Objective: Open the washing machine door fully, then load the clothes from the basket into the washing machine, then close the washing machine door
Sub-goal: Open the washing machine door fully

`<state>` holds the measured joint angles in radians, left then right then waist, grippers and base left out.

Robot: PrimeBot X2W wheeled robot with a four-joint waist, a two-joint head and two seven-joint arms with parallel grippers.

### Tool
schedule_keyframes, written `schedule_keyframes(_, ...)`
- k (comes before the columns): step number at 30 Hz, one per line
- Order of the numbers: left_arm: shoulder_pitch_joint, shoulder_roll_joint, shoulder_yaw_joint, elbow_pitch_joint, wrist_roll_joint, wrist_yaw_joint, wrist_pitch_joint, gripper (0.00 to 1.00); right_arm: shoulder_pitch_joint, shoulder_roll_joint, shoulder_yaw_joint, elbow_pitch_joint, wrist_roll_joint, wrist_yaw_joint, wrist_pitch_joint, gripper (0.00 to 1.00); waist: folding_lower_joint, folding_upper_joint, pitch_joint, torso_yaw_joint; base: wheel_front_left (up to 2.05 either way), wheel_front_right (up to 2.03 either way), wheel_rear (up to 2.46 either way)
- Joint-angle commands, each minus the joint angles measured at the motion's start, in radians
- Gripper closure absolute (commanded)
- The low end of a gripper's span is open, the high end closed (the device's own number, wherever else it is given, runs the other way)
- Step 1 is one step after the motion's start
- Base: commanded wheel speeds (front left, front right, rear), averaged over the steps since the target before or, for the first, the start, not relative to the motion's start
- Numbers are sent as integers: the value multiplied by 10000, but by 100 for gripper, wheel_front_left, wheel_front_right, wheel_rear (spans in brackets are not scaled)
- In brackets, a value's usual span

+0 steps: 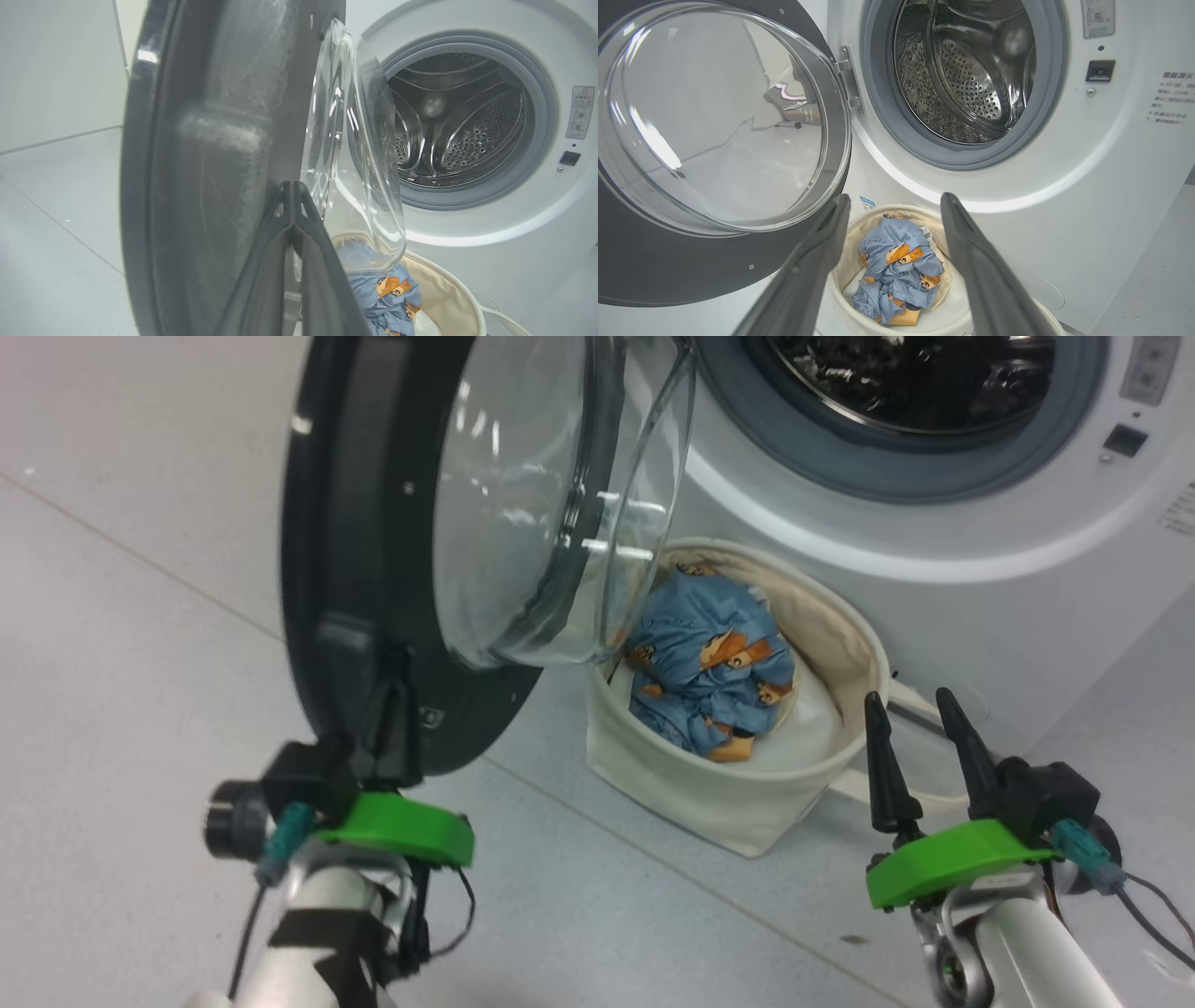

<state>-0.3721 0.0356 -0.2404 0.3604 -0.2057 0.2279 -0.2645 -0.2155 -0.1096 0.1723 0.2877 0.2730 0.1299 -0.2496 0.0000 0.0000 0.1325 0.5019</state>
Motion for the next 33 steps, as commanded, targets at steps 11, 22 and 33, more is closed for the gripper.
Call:
schedule_keyframes(11, -1534, 181, 2410, -9, -386, 102, 27, 100, -959, -1345, 1286, -126, -8, 8, -122, 0, 0, 0, 1696, 214, 0, 0, 0)
schedule_keyframes(22, -2603, 159, 4578, 351, -772, -189, 27, 100, -1856, -2770, 2773, -314, 438, 8, 379, 0, 0, 0, 3085, 194, 0, 0, 0)
schedule_keyframes(33, -2832, 149, 5291, 817, -698, -696, 27, 100, -1912, -3032, 2735, -387, 648, 8, 357, 0, 0, 0, 3160, 154, 0, 0, 0)
